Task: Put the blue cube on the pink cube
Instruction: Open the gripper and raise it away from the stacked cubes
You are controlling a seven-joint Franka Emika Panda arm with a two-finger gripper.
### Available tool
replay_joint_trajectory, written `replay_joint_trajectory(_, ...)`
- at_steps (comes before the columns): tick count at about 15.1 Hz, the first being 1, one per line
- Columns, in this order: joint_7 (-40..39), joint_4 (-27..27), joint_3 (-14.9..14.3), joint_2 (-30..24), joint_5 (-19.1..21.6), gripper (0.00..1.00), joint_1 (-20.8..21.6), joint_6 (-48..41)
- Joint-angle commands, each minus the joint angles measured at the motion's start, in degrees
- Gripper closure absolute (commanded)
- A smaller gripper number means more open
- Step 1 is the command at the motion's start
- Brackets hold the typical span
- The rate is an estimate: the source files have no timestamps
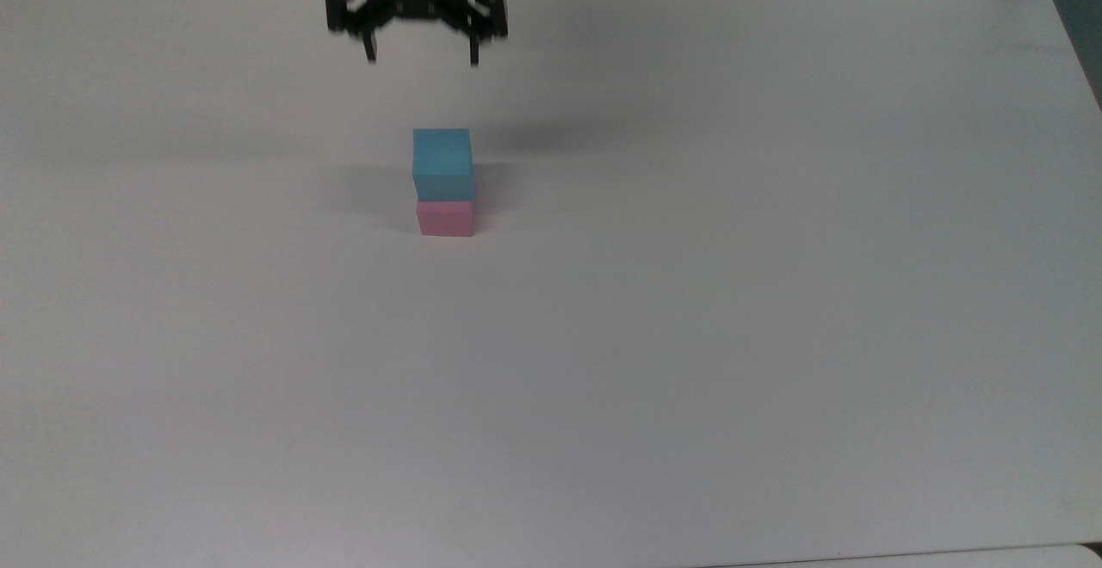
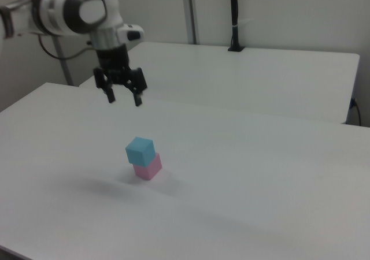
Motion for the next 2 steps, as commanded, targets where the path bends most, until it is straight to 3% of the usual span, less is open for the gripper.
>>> replay_joint_trajectory(1, 0.85, -4.69, 1.59, -8.1, 0.75, 0.0, -0.98, -1.02)
replay_joint_trajectory(2, 0.94, -4.78, 1.5, -8.89, 0.75, 0.0, -1.16, -1.11)
